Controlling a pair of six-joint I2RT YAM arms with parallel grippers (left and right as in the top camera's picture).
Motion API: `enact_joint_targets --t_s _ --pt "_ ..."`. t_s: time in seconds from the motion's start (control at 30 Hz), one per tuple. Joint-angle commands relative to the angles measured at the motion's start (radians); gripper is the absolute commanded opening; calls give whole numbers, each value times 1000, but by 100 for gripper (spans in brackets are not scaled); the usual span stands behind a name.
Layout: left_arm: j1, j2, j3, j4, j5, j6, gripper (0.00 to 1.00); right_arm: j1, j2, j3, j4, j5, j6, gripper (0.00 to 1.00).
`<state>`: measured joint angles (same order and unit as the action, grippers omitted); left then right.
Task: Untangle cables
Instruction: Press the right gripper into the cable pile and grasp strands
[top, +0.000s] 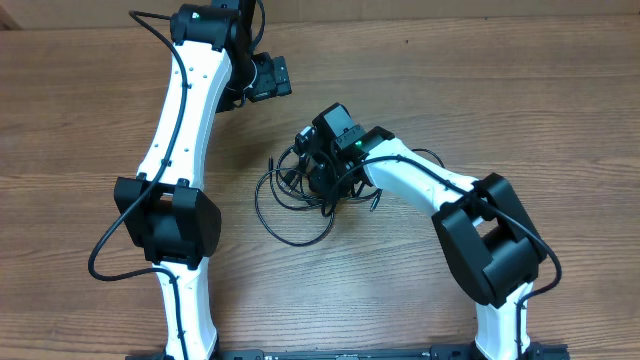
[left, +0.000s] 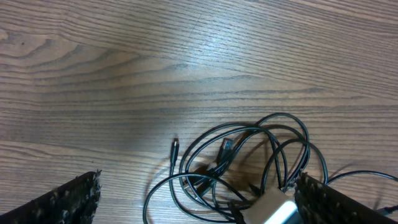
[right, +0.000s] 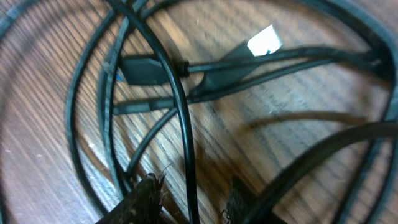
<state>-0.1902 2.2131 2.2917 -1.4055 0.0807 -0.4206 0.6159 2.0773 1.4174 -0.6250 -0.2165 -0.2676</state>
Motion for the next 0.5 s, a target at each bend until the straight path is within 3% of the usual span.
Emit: enact_joint_targets --t_s 0.0,0.27,0.3,0.33,0.47 --pt "0 9 19 0 -10 -6 99 5 25 2 3 7 -37 34" --pt "0 9 19 0 -10 -6 99 4 27 2 10 7 -37 20" --pt "0 9 19 0 -10 -6 100 4 27 2 10 7 -37 16" --pt "0 9 19 0 -10 -6 100 4 27 2 10 7 -37 4" --pt "0 9 19 0 -10 -6 100 4 14 13 -3 6 -35 4"
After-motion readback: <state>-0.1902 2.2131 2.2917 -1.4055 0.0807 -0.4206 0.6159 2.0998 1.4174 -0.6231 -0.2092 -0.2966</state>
